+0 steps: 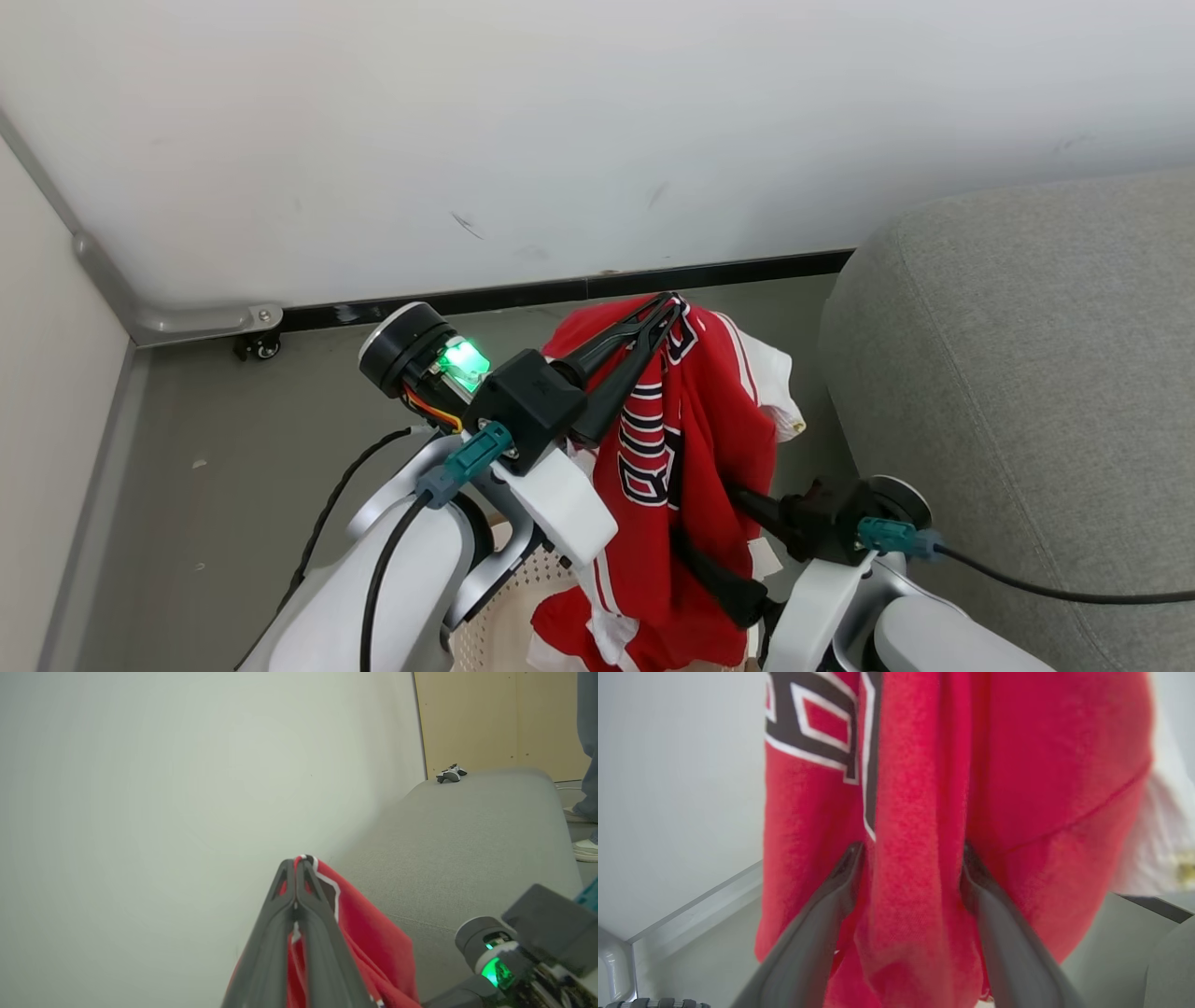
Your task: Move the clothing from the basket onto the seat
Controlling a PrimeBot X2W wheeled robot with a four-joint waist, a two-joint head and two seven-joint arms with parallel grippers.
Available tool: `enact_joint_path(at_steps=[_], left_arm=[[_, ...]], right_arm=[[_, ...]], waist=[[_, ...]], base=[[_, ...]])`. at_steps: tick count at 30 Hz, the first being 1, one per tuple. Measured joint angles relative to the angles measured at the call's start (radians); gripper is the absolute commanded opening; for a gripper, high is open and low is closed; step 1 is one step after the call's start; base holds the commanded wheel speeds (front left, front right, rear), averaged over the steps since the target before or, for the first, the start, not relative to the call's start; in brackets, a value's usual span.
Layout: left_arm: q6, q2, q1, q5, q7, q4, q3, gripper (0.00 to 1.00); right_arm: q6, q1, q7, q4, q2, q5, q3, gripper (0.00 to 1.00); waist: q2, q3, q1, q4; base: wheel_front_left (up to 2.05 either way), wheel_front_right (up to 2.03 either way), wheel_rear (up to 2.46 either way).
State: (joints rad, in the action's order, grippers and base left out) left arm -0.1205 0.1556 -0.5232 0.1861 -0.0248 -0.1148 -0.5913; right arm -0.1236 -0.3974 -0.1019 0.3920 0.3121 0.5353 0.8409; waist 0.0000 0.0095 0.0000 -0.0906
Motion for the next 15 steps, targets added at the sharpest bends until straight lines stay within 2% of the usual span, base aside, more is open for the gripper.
enact_joint_path(at_steps=[1, 2, 3, 4, 10, 15], left_arm=[[0.0, -0.002, 0.0, 0.005, 0.003, -0.002, -0.001, 0.0], [0.0, -0.003, 0.0, 0.007, 0.007, -0.004, -0.001, 0.0], [0.0, -0.004, 0.0, 0.011, 0.007, -0.007, -0.001, 0.0], [0.0, -0.004, 0.0, 0.018, 0.007, -0.01, -0.001, 0.0], [0.0, 0.002, 0.001, 0.041, 0.007, -0.033, 0.02, 0.0], [0.002, 0.02, 0.007, 0.05, -0.002, -0.07, 0.049, 0.0]], right_arm=[[0.0, -0.002, -0.006, 0.008, -0.002, -0.006, 0.006, 0.6], [0.0, -0.007, -0.01, 0.016, -0.002, -0.015, 0.01, 0.42], [0.0, -0.015, -0.018, 0.024, -0.002, -0.024, 0.014, 0.15], [0.0, -0.022, -0.025, 0.029, -0.003, -0.03, 0.016, 0.0], [0.0, -0.033, -0.058, 0.049, -0.011, -0.032, 0.034, 0.0], [0.0, -0.029, -0.07, 0.052, 0.007, -0.01, 0.035, 0.0]], waist=[[0.0, -0.002, 0.0, 0.001], [0.0, -0.003, 0.0, 0.002], [0.0, -0.005, 0.0, 0.002], [0.0, -0.006, 0.0, 0.003], [0.0, -0.013, 0.0, -0.002], [0.0, -0.014, 0.0, -0.015]], base=[[0.0, 0.0, 0.0], [0.0, 0.0, 0.0], [0.0, 0.0, 0.0], [0.0, 0.0, 0.0], [0.0, 0.0, 0.0], [0.0, 0.0, 0.0]])
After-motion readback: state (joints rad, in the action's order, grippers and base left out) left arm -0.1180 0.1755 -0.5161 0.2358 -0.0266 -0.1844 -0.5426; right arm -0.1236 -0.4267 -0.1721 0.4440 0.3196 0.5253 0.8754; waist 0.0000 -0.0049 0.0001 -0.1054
